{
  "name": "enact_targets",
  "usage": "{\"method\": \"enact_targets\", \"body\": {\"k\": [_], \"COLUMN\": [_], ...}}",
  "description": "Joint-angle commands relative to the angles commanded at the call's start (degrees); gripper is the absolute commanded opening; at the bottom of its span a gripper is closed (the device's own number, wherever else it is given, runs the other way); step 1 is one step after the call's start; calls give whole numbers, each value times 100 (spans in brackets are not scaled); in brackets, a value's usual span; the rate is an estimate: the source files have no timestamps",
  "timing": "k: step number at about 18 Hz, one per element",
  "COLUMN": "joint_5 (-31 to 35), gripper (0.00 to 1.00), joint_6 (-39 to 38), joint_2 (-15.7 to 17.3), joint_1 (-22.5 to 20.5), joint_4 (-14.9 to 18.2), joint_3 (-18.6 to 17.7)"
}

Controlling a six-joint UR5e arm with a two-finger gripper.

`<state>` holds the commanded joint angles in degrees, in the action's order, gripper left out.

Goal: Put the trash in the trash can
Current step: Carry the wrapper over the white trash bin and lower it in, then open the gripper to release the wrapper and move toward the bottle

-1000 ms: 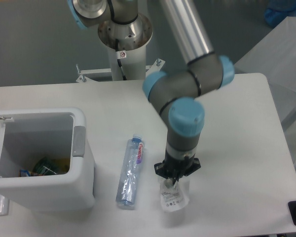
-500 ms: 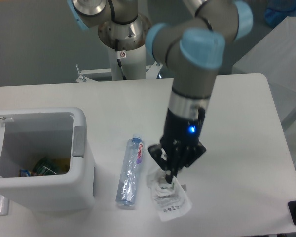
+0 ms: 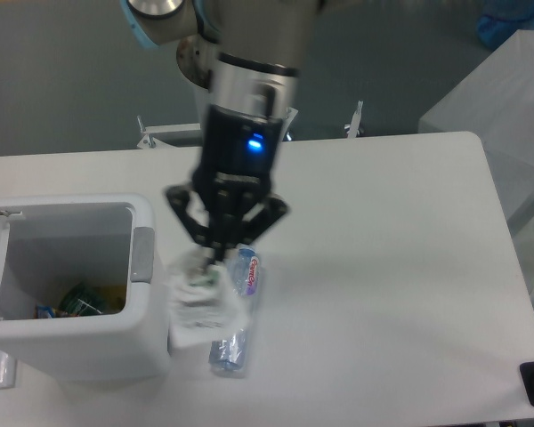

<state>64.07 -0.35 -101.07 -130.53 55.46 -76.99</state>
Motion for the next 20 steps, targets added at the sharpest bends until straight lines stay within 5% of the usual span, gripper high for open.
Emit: {"method": "enact_targets", "body": {"k": [11,14,17,20], "joint_5": [53,70,88,517], "gripper": [9,38,80,97], "joint_6": [79,368,404,325], "joint_2": [26,44,61,88], "joint_1": [941,950,942,941], "joint_4": [-26,-26,-26,9], "joint_3": [-772,-852,-817,-738]}}
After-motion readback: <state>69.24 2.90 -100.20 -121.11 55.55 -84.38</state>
